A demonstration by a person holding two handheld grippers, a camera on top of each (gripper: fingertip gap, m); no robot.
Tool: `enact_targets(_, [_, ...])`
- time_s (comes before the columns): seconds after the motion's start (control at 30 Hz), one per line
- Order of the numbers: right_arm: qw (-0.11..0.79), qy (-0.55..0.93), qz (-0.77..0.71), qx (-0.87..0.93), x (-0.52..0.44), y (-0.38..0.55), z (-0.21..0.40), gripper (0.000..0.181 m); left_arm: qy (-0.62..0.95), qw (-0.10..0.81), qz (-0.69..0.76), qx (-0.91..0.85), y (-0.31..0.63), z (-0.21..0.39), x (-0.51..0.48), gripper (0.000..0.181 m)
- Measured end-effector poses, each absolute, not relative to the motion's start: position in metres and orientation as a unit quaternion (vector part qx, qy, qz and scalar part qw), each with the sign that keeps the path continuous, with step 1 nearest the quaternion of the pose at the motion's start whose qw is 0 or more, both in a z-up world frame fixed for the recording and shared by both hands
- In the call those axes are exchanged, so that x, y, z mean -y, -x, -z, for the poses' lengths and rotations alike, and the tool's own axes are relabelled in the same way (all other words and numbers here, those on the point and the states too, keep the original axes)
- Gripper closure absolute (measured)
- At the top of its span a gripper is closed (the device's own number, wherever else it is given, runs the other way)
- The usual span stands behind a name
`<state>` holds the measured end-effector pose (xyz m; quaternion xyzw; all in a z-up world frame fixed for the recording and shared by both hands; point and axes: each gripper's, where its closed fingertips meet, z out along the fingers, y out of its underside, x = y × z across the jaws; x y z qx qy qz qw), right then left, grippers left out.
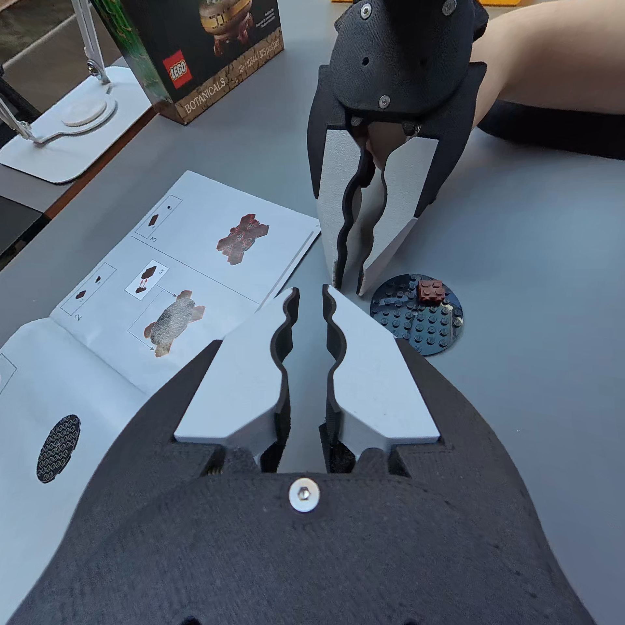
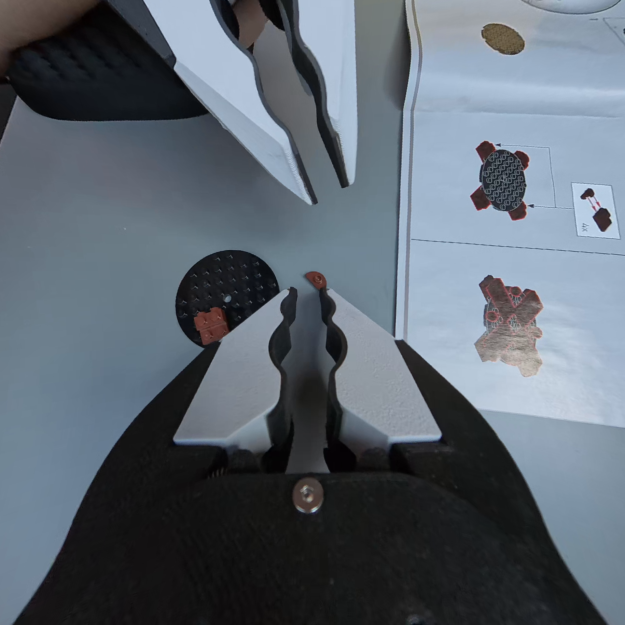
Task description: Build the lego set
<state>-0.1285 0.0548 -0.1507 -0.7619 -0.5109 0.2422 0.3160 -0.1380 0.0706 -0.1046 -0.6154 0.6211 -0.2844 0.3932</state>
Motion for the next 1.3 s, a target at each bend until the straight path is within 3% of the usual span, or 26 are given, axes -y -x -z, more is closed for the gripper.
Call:
enact_targets(0.23, [0.3, 0.754, -0.262, 0.522, -0.044, 0.144, 0.153, 0.17, 0.638, 0.398, 0.285, -0.594, 0.145, 0.102, -0.086, 0.17])
enact_targets(0.37, [0.344, 0.757, -0.254, 0.495, -0.062, 0.13, 0.142, 0.172, 0.637, 0.405, 0.287, -0.59, 0.146, 0.098, -0.087, 0.171])
enact_targets(1.03, [0.308, 0.761, -0.26, 0.508, -0.048, 0.159, 0.154, 0.181, 0.64, 0.407, 0.272, -0.592, 0.147, 0.102, -0.091, 0.172])
enact_targets(1.3, [0.325, 0.752, -0.207, 0.534, -0.049, 0.168, 0.154, 0.166, 0.65, 0.422, 0.254, -0.578, 0.156, 0.098, -0.104, 0.173])
